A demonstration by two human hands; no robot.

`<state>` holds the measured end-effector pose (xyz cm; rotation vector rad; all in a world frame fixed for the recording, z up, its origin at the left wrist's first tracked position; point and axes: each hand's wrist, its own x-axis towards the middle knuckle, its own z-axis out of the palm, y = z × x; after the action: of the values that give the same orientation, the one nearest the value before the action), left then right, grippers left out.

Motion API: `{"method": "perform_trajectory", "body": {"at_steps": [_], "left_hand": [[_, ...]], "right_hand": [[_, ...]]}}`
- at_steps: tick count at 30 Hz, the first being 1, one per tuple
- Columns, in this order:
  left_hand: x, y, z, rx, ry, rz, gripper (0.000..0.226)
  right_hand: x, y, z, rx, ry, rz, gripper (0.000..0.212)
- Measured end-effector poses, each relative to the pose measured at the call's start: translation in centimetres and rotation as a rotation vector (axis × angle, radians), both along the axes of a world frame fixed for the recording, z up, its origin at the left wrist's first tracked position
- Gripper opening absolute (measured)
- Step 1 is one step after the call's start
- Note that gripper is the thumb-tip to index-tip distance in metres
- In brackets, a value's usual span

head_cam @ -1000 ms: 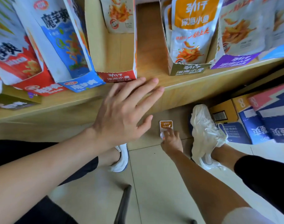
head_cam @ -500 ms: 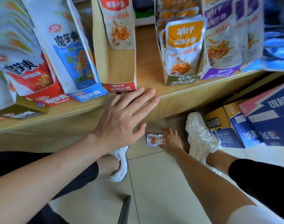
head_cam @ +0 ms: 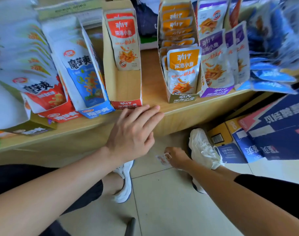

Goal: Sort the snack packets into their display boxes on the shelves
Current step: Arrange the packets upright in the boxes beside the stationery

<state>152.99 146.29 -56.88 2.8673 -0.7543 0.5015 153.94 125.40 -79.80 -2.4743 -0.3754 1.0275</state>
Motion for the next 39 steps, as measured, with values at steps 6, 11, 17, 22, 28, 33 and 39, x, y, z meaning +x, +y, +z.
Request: {"method": "perform_trajectory", "body": {"at_steps": [6,11,17,22,28,33,39], "left_hand": [[0.2,-0.4,1.5,-0.035,0.104,0.033,0.045],[0.9,-0.4,5.2,-0.016,0.272,0.025,0.039],[3.0,-0.3,10.8,-0.194,0.205,0.069,0.016],[6.2,0.7,13.2,-0.469,0.172,0.179,0.016],[9.5,0.0,12.9,-0.509,0.265,0.173,0.034],[10.9,-1.0,13.0,-0.397,0.351,0.102,0.027],[11.4,-0.2,11.6,-0.533,0.405,0.101,0.029]], "right_hand": [[2.7,-2.4,15.8,0.077,-0.183,0.101,0.024],[3.5,-5.0,29.2,0.275,-0.378,0.012,0.004],[4.9,-5.5,38.6,0.415,-0.658,-0.191,0.010],[8.0,-4.1,40.3,0.444,-0.857,-0.271,0.009],[10.7,-1.9,38.9,0.216,-0.794,-0.053,0.015],[11.1,-1.8,36.5,0.322,-0.842,-0.146,0.041],[10.1,-2.6,34.5,0.302,-0.955,-0.046,0.034]]}}
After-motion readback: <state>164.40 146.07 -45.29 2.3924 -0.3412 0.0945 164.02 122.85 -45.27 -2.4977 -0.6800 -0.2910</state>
